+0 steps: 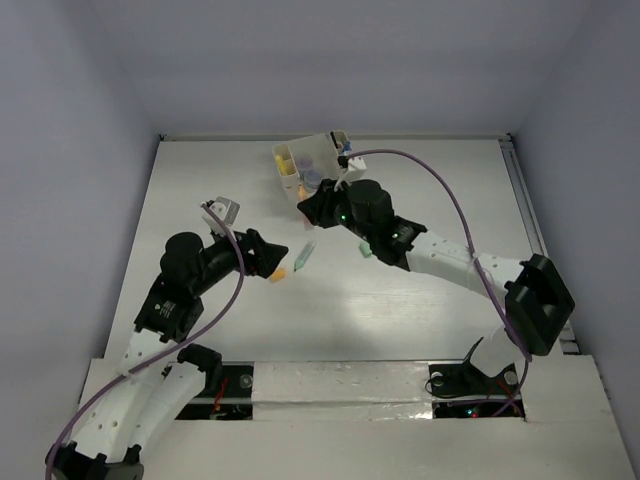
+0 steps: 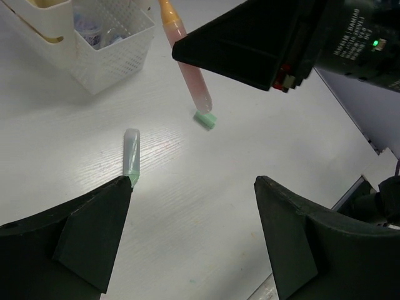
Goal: Sort the stationery into containers
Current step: Pick up the pen from the center of the board.
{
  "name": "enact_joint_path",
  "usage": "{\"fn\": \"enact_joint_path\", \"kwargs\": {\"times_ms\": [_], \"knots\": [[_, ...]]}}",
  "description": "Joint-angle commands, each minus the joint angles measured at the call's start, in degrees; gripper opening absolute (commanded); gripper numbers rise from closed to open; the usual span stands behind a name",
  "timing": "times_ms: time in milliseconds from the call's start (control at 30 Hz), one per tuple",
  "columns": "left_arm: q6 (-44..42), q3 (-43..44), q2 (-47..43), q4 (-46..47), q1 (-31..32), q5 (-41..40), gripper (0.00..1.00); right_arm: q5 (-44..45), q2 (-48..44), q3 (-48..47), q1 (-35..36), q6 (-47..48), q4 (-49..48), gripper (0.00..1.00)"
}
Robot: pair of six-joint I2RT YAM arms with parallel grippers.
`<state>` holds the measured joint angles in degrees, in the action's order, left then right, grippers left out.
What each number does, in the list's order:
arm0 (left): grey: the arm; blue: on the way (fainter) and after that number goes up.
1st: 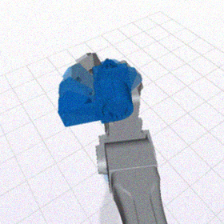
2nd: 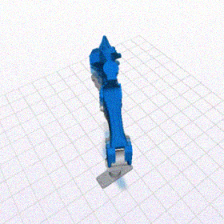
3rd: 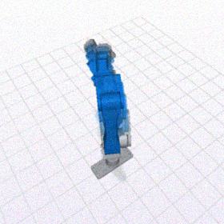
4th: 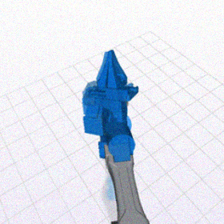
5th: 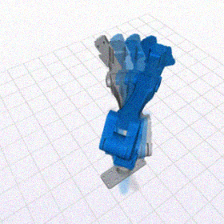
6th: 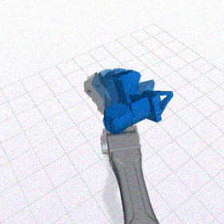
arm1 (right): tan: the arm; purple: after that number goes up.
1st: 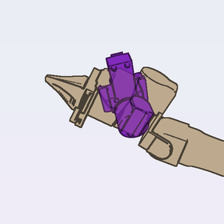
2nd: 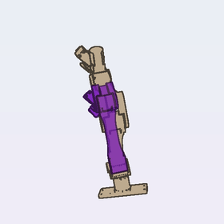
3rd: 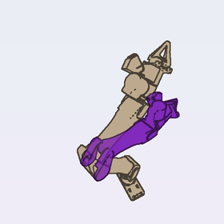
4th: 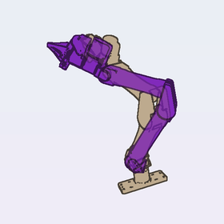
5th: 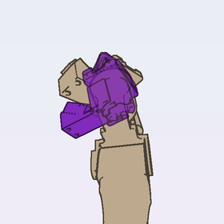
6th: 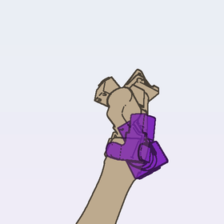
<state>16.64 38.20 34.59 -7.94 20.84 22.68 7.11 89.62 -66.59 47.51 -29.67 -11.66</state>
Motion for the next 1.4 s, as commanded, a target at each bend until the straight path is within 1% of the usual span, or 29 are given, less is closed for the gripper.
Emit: {"fn": "enact_joint_path", "kwargs": {"times_ms": [0,100,167,267,333,400,433,533,633,800,1033,1100,1200,1233,1267,1333,1367], "knots": [[0.4,-0.1,0.1,2.7,-1.3,-0.1,0.77,-3.2,0.0,-1.9,3.4,-2.1,-8.5,0.0],[0.6,-0.2,0.6,3.1,-1.9,0.1,0.73,-3.2,0.6,-2.1,5.1,-3.0,-10.8,0.0],[0.7,-0.3,0.9,3.2,-1.9,0.3,0.66,-3.9,1.1,-2.2,5.9,-3.8,-12.7,0.0],[0.8,-0.4,0.9,3.4,-1.9,0.4,0.64,-4.6,1.6,-3.2,7.4,-4.3,-13.4,0.0],[0.8,-0.5,0.7,3.6,-1.9,0.1,0.6,-4.7,2.0,-3.5,8.1,-4.5,-13.8,0.01],[0.8,-0.5,0.7,3.6,-1.9,-0.3,0.55,-5.2,2.3,-3.9,9.4,-4.9,-14.1,0.01],[0.8,-0.4,0.7,3.6,-1.9,-0.3,0.5,-5.1,2.3,-3.9,9.4,-5.0,-14.3,0.01],[0.8,-0.6,0.6,3.8,-1.9,-0.1,0.43,-5.4,2.7,-4.3,10.7,-5.1,-14.2,0.01],[0.8,-0.6,0.7,3.6,-2.4,-0.5,0.38,-5.4,2.7,-4.0,11.3,-5.2,-14.5,0.02],[0.8,-0.5,1.3,3.6,-2.4,-0.5,0.34,-5.6,2.0,-3.9,12.4,-5.1,-14.7,0.02],[0.8,-0.4,1.8,3.2,-2.4,-1.1,0.22,-5.4,1.9,-4.1,13.0,-4.6,-15.1,0.02],[0.8,-0.3,1.8,3.0,-2.4,-1.6,0.2,-5.4,1.8,-4.1,13.5,-4.5,-14.9,0.02],[0.4,0.2,1.9,2.0,-2.4,-3.5,0.0,-5.8,1.3,-4.2,13.5,-3.9,-14.4,0.03],[0.2,0.4,1.5,1.7,-2.4,-4.0,0.0,-5.8,0.8,-4.0,13.5,-3.7,-14.2,0.03],[0.3,0.4,1.3,1.7,-2.4,-4.2,0.0,-5.9,0.6,-3.8,13.5,-3.6,-13.5,0.04],[0.1,0.4,0.5,1.7,-2.4,-4.5,0.0,-5.8,-0.3,-3.5,13.5,-2.3,-12.2,0.13],[0.1,0.4,0.3,1.7,-2.4,-4.6,0.0,-5.5,-1.7,-3.1,13.5,-1.4,-11.1,0.24]]}}
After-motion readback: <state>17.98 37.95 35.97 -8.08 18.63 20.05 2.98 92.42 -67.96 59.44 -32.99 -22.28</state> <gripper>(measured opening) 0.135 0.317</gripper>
